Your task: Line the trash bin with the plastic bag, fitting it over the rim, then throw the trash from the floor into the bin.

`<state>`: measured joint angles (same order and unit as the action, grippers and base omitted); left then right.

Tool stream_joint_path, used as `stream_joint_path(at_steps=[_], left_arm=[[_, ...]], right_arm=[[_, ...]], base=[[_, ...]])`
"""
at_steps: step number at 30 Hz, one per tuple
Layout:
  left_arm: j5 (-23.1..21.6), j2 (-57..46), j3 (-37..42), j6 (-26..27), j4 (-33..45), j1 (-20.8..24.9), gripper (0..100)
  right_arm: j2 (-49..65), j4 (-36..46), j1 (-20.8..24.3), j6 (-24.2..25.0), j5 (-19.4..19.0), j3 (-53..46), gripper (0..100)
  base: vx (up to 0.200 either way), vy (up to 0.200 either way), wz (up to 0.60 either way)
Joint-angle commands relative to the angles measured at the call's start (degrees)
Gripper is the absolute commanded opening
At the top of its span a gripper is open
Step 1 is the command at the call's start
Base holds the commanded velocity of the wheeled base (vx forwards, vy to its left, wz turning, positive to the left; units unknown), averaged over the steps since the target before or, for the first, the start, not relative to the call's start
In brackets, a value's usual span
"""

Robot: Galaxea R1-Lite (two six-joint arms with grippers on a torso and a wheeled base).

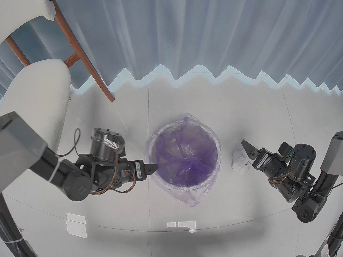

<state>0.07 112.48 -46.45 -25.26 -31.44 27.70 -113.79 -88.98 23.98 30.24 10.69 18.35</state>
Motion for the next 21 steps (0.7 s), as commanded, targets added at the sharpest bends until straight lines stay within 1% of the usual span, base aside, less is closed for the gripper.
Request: stream_joint_path(at_steps=[1,7,10,14,15,19,21], left_arm=[[3.4,13.8,-8.3,-0.2,-3.4,0.9,100],[3.8,18.0,-14.3,-0.4,-3.3,0.8,100],[4.7,19.8,-16.8,-0.4,-3.2,0.7,100],[4.9,21.4,-18.4,-0.5,-3.2,0.3,100],[4.9,21.7,-18.9,-0.9,-3.4,0.2,0],[6.4,21.3,-20.2,-5.3,-3.4,0.2,0],[6.5,21.0,-20.1,-6.2,-3.4,-0.1,0]], right_arm=[[3.9,-0.9,-0.6,0.1,0.1,-2.9,100],[4.5,-0.9,-0.5,0.2,0.1,-4.1,100],[4.5,-0.9,-0.5,0.2,0.1,-4.1,100],[4.5,-0.9,-0.5,0.3,0.1,-4.2,100],[4.5,-0.9,-0.5,0.2,0.1,-4.2,100],[4.5,-0.9,-0.7,0.3,0.1,-5.1,100],[4.1,-0.9,-1.5,0.3,0.1,-5.6,100]], base=[[0.0,0.0,0.0],[0.0,0.0,0.0],[0.0,0.0,0.0],[0.0,0.0,0.0],[0.0,0.0,0.0],[0.0,0.0,0.0],[0.0,0.0,0.0]])
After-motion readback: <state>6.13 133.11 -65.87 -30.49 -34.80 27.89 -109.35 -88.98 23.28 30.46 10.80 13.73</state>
